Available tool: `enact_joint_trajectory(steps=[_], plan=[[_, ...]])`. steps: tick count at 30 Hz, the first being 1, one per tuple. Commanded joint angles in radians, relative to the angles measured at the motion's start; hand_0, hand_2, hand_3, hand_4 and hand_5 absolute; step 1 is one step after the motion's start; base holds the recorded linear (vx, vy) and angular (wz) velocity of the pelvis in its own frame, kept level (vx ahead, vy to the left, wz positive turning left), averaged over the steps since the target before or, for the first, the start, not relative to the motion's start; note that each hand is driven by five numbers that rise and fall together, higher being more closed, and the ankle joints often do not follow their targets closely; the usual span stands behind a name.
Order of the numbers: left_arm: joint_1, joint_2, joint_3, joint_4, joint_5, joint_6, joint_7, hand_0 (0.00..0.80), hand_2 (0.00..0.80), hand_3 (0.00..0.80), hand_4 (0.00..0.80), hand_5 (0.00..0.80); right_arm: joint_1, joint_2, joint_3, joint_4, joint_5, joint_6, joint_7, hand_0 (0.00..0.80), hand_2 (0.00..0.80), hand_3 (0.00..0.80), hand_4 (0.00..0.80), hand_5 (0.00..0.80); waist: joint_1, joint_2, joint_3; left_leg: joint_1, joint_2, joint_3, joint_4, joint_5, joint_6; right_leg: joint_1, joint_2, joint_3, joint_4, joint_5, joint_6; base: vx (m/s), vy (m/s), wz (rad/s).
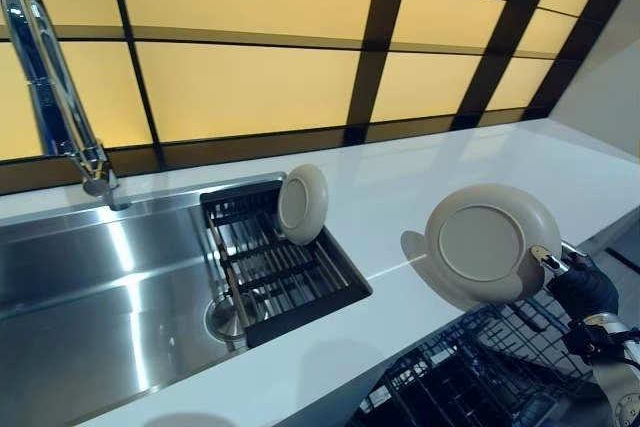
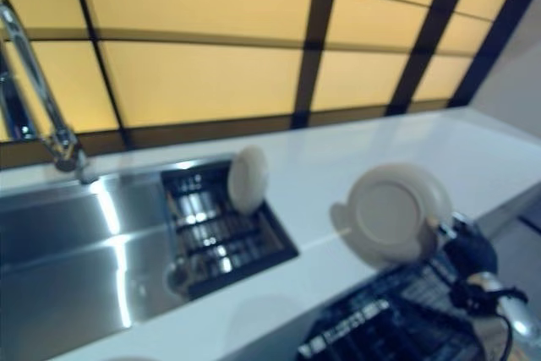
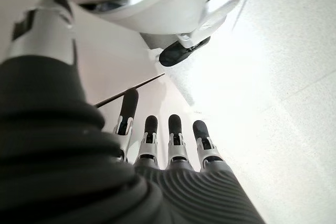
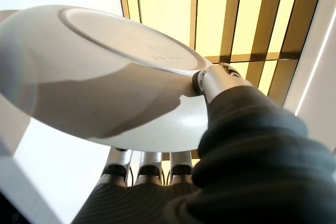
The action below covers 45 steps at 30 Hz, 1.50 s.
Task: Take plates into dishwasher
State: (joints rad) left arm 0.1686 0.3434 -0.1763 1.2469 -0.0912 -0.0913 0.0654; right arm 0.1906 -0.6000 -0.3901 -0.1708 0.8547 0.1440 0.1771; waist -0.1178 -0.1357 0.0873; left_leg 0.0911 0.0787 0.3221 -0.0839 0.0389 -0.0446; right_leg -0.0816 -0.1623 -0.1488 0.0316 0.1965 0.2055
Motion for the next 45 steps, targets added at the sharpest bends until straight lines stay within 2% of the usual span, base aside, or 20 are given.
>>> enact_joint_trajectory(steps=[1,3,4,8,11,13,14,15,16,17,18,19,22,24,26,27,28,31,35,45], plan=[[-0.129,0.06,0.011,-0.045,0.022,-0.053,0.017,0.0,0.0,0.0,0.0,0.0,-0.083,-0.048,-0.068,-0.028,0.05,-0.063,0.034,0.8,0.8,0.8,0.8,0.8,0.009,0.044,-0.005,0.007,-0.009,0.007,0.006,-0.027,0.051,-0.002,-0.147,-0.037,0.258,0.106,0.0,-0.226,0.009,-0.51],[-0.132,0.058,0.001,-0.048,0.015,-0.057,0.021,0.0,0.0,0.0,0.0,0.0,-0.085,-0.048,-0.063,-0.032,0.047,-0.069,0.036,0.8,0.8,0.8,0.8,0.8,0.02,0.051,-0.01,-0.012,-0.002,0.015,0.008,-0.02,0.054,0.015,-0.152,-0.04,0.286,0.095,-0.004,-0.179,-0.025,-0.06],[-0.135,0.053,-0.009,-0.053,0.011,-0.059,0.032,0.0,0.0,0.0,0.0,0.0,-0.097,-0.048,-0.051,-0.036,0.043,-0.078,0.031,0.8,0.8,0.8,0.8,0.8,0.04,0.053,-0.018,-0.044,0.005,0.03,0.015,-0.009,0.056,0.056,-0.153,-0.041,0.313,0.092,-0.004,-0.223,-0.062,0.09],[-0.146,0.055,-0.006,-0.057,-0.005,-0.041,0.051,0.0,0.0,0.0,0.0,0.0,-0.15,-0.053,-0.007,-0.056,0.033,-0.068,0.018,0.8,0.8,0.8,0.8,0.8,0.085,0.04,-0.04,-0.109,0.006,0.074,0.041,0.009,0.069,0.162,-0.144,-0.049,0.348,0.109,0.004,-0.246,-0.094,-0.28],[-0.147,0.066,0.011,-0.061,-0.004,-0.023,0.053,0.0,0.0,0.0,0.0,0.0,-0.177,-0.061,0.008,-0.06,0.037,-0.054,0.021,0.8,0.8,0.8,0.8,0.8,0.099,0.027,-0.047,-0.124,0.003,0.098,0.043,0.014,0.072,0.2,-0.136,-0.063,0.334,0.098,0.009,-0.194,-0.147,-0.86],[-0.141,0.076,0.031,-0.062,-0.012,-0.011,0.058,0.0,0.0,0.0,0.0,0.0,-0.204,-0.079,0.024,-0.066,0.05,-0.035,0.038,0.8,0.8,0.8,0.8,0.8,0.112,0.014,-0.052,-0.14,0.013,0.138,0.052,0.028,0.057,0.245,-0.112,-0.108,0.251,0.047,-0.006,-0.205,-0.21,-0.52],[-0.141,0.076,0.035,-0.062,-0.015,-0.008,0.059,0.0,0.0,0.0,0.0,0.0,-0.209,-0.08,0.029,-0.067,0.052,-0.033,0.042,0.8,0.8,0.8,0.8,0.8,0.113,0.012,-0.052,-0.145,0.017,0.145,0.055,0.032,0.051,0.254,-0.105,-0.115,0.23,0.03,-0.011,-0.164,-0.251,-0.55],[-0.142,0.081,0.047,-0.047,-0.009,-0.017,0.057,0.0,0.0,0.0,0.0,0.0,-0.219,-0.085,0.042,-0.067,0.065,-0.027,0.059,0.8,0.8,0.8,0.8,0.8,0.116,0.001,-0.053,-0.162,0.02,0.146,0.072,0.019,0.028,0.284,-0.082,-0.129,0.177,-0.034,-0.013,-0.144,-0.262,-0.63],[-0.145,0.078,0.057,-0.06,-0.015,-0.006,0.061,0.0,0.0,0.0,0.0,0.0,-0.223,-0.096,0.055,-0.071,0.075,-0.026,0.072,0.8,0.8,0.8,0.8,0.8,0.116,0.003,-0.049,-0.179,0.04,0.146,0.081,0.042,0.004,0.293,-0.064,-0.129,0.113,-0.088,-0.031,-0.13,-0.257,-0.72],[-0.145,0.077,0.059,-0.064,-0.017,-0.003,0.061,0.0,0.0,0.0,0.0,0.0,-0.226,-0.096,0.059,-0.073,0.075,-0.025,0.073,0.8,0.8,0.8,0.8,0.8,0.117,0.003,-0.047,-0.182,0.044,0.147,0.082,0.047,-0.001,0.295,-0.062,-0.127,0.104,-0.092,-0.036,-0.183,-0.237,-0.74],[-0.148,0.071,0.068,-0.077,-0.018,-0.002,0.059,0.0,0.0,0.0,0.0,0.0,-0.235,-0.098,0.074,-0.074,0.075,-0.022,0.09,0.8,0.8,0.8,0.8,0.8,0.117,0.016,-0.039,-0.2,0.08,0.165,0.086,0.093,-0.017,0.304,-0.021,-0.122,0.024,-0.162,-0.064,-0.195,-0.213,-0.88],[-0.15,0.061,0.068,-0.084,-0.018,-0.008,0.054,0.0,0.0,0.0,0.0,0.0,-0.24,-0.099,0.076,-0.082,0.067,-0.011,0.092,0.8,0.8,0.8,0.8,0.8,0.117,0.027,-0.035,-0.204,0.103,0.158,0.076,0.117,-0.039,0.314,0.01,-0.118,-0.016,-0.21,-0.077,-0.228,-0.226,-0.92],[-0.152,0.026,0.045,-0.109,-0.017,-0.023,0.047,0.0,0.0,0.0,0.0,0.0,-0.243,-0.098,0.086,-0.104,0.051,-0.014,0.09,0.8,0.8,0.8,0.8,0.8,0.111,0.042,-0.022,-0.215,0.136,0.156,0.056,0.161,-0.072,0.324,0.051,-0.107,-0.069,-0.247,-0.109,-0.169,-0.122,-0.63],[-0.147,0.003,0.023,-0.106,-0.013,-0.037,0.057,0.0,0.0,0.0,0.0,0.0,-0.239,-0.093,0.081,-0.109,0.039,-0.011,0.098,0.8,0.8,0.8,0.8,0.8,0.106,0.047,-0.018,-0.222,0.146,0.163,0.053,0.177,-0.085,0.322,0.061,-0.119,-0.085,-0.24,-0.116,-0.161,-0.088,0.1],[-0.135,-0.013,0.014,-0.104,-0.008,-0.04,0.062,0.0,0.0,0.0,0.0,0.0,-0.233,-0.094,0.076,-0.117,0.042,-0.005,0.103,0.8,0.8,0.8,0.8,0.8,0.105,0.05,-0.016,-0.234,0.148,0.146,0.054,0.184,-0.093,0.312,0.068,-0.117,-0.087,-0.236,-0.123,-0.151,-0.063,0.18],[-0.128,-0.016,0.013,-0.1,-0.006,-0.041,0.063,0.0,0.0,0.0,0.0,0.0,-0.231,-0.096,0.076,-0.118,0.042,-0.003,0.106,0.8,0.8,0.8,0.8,0.8,0.109,0.051,-0.015,-0.241,0.145,0.113,0.054,0.183,-0.093,0.307,0.07,-0.105,-0.087,-0.235,-0.126,-0.127,-0.02,0.14],[-0.118,-0.022,0.012,-0.091,-0.011,-0.042,0.07,0.0,0.0,0.0,0.0,0.0,-0.232,-0.096,0.081,-0.119,0.041,-0.003,0.115,0.8,0.8,0.8,0.8,0.8,0.116,0.052,-0.017,-0.246,0.14,0.055,0.051,0.181,-0.095,0.3,0.071,-0.086,-0.09,-0.232,-0.13,-0.128,-0.004,0.08],[-0.104,-0.028,0.027,-0.061,-0.027,-0.054,0.08,0.0,0.0,0.0,0.0,0.0,-0.245,-0.102,0.104,-0.112,0.035,-0.001,0.127,0.8,0.8,0.8,0.8,0.8,0.128,0.059,-0.025,-0.241,0.14,-0.043,0.029,0.184,-0.105,0.28,0.079,-0.055,-0.107,-0.219,-0.137,-0.099,0.028,-0.13],[-0.11,-0.019,0.041,-0.038,-0.029,-0.053,0.083,0.0,0.0,0.0,0.0,0.0,-0.25,-0.109,0.124,-0.094,0.02,0.004,0.114,0.8,0.8,0.8,0.8,0.8,0.114,0.071,-0.026,-0.231,0.16,-0.019,0.023,0.195,-0.118,0.258,0.083,-0.071,-0.118,-0.205,-0.142,-0.075,0.043,-0.01],[-0.105,-0.007,0.044,-0.05,-0.024,-0.063,0.062,0.0,0.0,0.0,0.0,0.0,-0.204,-0.126,0.103,-0.063,-0.023,0.01,0.17,0.8,0.8,0.8,0.8,0.8,0.11,0.086,-0.033,-0.241,0.155,-0.023,0.017,0.21,-0.125,0.27,0.093,-0.081,-0.119,-0.209,-0.143,-0.023,0.036,0.02]])
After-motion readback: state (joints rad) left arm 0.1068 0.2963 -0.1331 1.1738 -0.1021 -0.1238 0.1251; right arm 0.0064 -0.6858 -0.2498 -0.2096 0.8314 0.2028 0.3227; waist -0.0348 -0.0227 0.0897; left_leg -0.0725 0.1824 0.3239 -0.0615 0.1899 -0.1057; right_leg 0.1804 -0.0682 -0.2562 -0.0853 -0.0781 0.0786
